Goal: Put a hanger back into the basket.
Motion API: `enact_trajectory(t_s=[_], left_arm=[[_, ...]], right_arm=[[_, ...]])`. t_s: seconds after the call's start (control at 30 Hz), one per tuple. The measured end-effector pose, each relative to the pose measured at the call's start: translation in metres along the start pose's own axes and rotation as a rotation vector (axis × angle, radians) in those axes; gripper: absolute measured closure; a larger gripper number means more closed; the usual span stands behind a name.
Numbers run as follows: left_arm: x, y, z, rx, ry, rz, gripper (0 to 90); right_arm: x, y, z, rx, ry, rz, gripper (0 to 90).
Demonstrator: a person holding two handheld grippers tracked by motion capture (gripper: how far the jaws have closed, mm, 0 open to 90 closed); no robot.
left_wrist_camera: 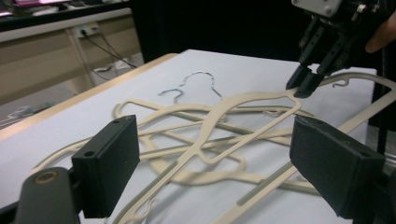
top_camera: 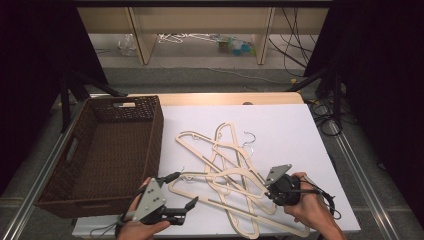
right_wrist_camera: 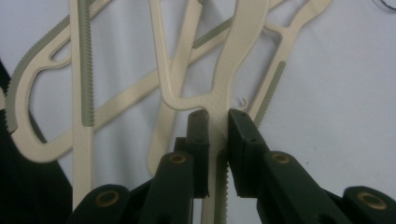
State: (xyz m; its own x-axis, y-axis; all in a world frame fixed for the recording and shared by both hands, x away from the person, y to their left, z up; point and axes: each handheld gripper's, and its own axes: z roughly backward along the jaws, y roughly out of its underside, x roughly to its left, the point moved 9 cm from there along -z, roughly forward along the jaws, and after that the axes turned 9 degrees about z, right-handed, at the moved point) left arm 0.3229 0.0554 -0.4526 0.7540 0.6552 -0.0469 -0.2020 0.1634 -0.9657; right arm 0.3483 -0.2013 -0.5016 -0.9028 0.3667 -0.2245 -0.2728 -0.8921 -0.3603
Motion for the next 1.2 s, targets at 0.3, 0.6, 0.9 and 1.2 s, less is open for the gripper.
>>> enact_trajectory(t_s=[0.3,0.6,0.9,1.2], left_arm=[[-0.010,0.015,-0.075,0.204,0.038,-0.063,16.3],[0.007,0.020,-0.119,0.235,0.069,0.007,26.2],[0.003,0.028,-0.133,0.288,0.127,-0.014,34.8],[-0.006,0.027,-0.136,0.338,0.213,-0.059,57.8]], right_arm=[[0.006,0.001,0.010,0.000,-0.003,0.035,79.7],[0.007,-0.004,0.016,-0.011,0.004,0.062,79.7],[0.010,-0.009,0.018,-0.023,0.007,0.090,79.7],[0.014,-0.013,0.017,-0.028,0.009,0.122,79.8]])
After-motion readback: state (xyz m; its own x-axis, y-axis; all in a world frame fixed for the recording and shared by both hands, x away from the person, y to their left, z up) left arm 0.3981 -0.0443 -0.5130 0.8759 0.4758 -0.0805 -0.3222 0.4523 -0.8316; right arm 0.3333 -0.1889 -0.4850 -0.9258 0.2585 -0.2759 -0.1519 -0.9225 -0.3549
